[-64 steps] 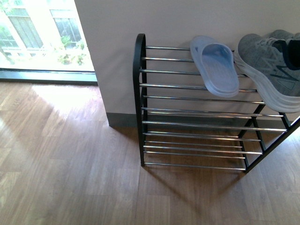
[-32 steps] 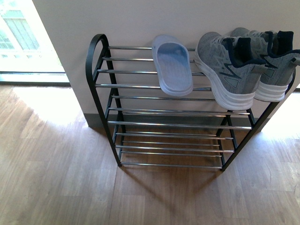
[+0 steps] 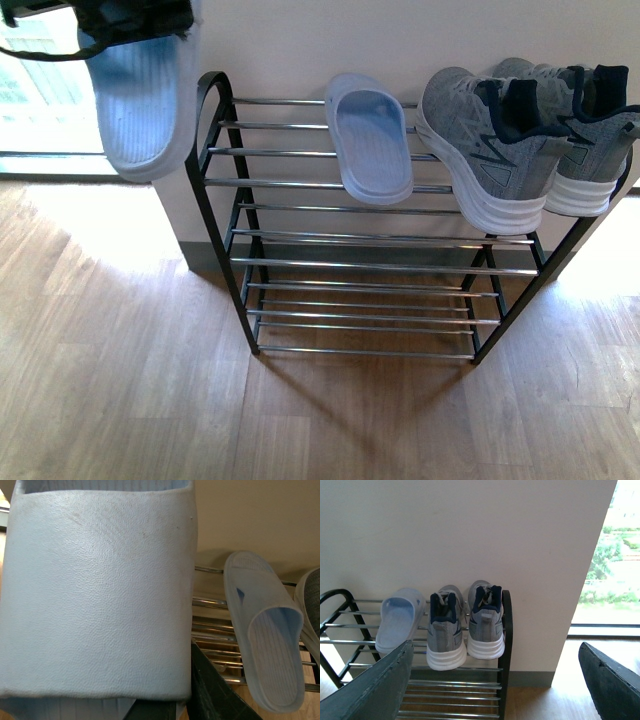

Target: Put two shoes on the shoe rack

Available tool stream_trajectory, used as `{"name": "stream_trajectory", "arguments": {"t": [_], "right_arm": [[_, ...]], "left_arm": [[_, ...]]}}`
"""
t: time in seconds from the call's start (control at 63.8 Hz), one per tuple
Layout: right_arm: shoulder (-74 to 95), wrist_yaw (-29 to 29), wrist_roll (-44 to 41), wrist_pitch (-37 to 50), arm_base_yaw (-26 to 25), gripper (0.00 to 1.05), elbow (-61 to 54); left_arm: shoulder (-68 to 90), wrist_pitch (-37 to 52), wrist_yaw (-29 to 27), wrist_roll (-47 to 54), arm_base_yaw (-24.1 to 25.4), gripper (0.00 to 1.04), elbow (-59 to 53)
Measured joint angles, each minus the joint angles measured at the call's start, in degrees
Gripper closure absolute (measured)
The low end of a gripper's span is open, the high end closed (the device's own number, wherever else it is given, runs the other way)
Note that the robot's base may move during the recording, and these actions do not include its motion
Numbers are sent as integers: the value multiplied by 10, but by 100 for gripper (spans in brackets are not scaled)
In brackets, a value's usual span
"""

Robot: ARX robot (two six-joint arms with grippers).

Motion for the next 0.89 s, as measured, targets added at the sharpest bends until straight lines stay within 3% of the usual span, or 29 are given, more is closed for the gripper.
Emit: {"name": "stream_trajectory", "arguments": {"t": [0.282,0.863,0.894], "right_arm": [[0,0,0,0,0,9,0],[0,0,0,0,0,9,0],[0,0,0,0,0,9,0]], "left_arm": [[187,-77,64,34,-32,103,220],[300,-131,68,32,-49,103,334],[305,-132,69,31,-49,99,336]]}}
